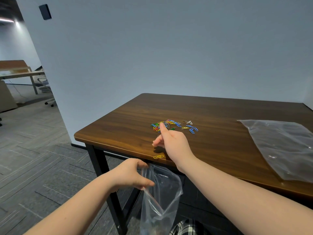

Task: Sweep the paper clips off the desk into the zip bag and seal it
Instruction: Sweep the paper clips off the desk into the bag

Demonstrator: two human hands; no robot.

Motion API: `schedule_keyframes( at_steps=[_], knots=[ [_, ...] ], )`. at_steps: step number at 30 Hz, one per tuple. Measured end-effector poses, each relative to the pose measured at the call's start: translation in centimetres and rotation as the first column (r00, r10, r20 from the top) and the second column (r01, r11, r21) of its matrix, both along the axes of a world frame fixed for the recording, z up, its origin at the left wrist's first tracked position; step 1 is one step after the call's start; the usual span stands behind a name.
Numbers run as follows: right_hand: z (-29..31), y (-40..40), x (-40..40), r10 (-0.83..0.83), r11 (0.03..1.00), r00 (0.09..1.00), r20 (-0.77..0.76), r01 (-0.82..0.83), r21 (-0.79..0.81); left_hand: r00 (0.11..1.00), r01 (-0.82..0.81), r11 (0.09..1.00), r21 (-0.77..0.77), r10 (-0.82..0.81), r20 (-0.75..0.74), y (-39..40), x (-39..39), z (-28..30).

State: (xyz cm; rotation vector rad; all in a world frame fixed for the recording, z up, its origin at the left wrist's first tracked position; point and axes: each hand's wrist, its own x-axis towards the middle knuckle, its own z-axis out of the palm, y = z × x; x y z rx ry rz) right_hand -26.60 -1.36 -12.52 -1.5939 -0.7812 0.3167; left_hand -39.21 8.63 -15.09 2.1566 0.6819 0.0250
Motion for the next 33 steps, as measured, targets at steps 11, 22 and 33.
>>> schedule_keyframes(
  at_steps=[11, 22, 33],
  knots=[
    [0.8, -0.7, -0.8, 0.133, 0.991, 0.972, -0.195, -0.129, 0.033, 1.000, -0.012, 1.000, 0.018, 0.012, -0.006, 0.1, 0.2, -0.1],
    [1.3, -0.7, 3.1, -0.088, 0.995, 0.990, 0.109, 0.093, -0.041, 1.000, -0.017, 1.000, 0.018, 0.017, 0.008, 0.2, -0.2, 0.1],
    [-0.4, 1.1, 13.9, -0.375, 0.712, 0.849, 0.372, 0.521, -0.471, 1.000, -0.016, 0.999, 0.030, 0.017, -0.011, 0.7, 0.1, -0.3]
  ],
)
